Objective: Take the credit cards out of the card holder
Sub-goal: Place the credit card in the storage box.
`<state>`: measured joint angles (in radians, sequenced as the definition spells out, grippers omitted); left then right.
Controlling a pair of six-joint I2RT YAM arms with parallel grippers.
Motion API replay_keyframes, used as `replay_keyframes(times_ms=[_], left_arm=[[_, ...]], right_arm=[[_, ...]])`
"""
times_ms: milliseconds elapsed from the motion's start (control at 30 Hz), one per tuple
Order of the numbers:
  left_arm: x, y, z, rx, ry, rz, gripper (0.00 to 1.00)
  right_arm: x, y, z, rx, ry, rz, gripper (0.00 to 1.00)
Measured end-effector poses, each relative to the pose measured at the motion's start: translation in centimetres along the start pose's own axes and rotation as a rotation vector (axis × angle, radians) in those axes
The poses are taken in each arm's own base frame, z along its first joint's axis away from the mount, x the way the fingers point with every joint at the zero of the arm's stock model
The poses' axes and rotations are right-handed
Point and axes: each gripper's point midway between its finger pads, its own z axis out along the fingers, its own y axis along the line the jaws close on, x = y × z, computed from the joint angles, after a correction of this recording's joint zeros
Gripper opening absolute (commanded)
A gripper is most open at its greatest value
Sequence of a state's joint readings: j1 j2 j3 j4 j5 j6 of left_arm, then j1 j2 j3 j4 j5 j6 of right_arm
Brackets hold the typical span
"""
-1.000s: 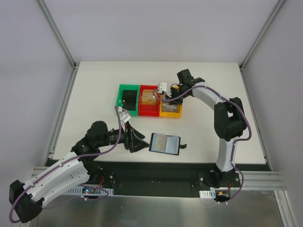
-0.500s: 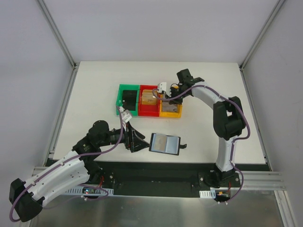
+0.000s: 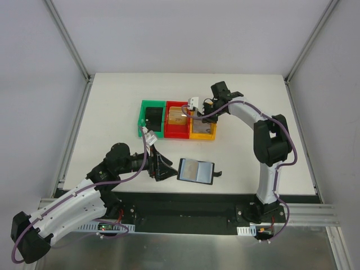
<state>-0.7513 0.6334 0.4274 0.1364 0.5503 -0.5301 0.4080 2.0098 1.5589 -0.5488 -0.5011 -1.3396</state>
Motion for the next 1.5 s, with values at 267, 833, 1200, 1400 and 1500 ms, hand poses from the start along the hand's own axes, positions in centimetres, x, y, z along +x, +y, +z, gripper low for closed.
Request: replay_keyframes(times_ms=[267, 833, 1200, 1400, 1500], left_arm=[[0.1, 0.1, 0.1, -0.002, 0.004, -0.003, 0.69], [0.1, 0.1, 0.1, -0.002, 0.004, -0.004, 0.69], [0.2, -0.1, 0.0, 0.006, 0.009, -0.004, 0.7], [0.2, -0.2, 0.0, 0.012, 0.013, -0.004, 0.7], [0.2, -0.2, 0.0, 0.012, 0.012, -0.003, 0.7]], right_arm=[[0.2, -0.2, -0.1, 0.007, 0.004, 0.007, 0.0], [0.5, -1.9, -0.3, 0.087, 0.033, 0.024, 0.14], [0.2, -2.5, -0.2, 0.12, 0.048, 0.01, 0.15], [-0.2, -3.0, -0.5, 0.146, 0.063, 0.007, 0.17], [-0.9, -4.0, -1.0, 0.186, 0.058, 0.008, 0.19]])
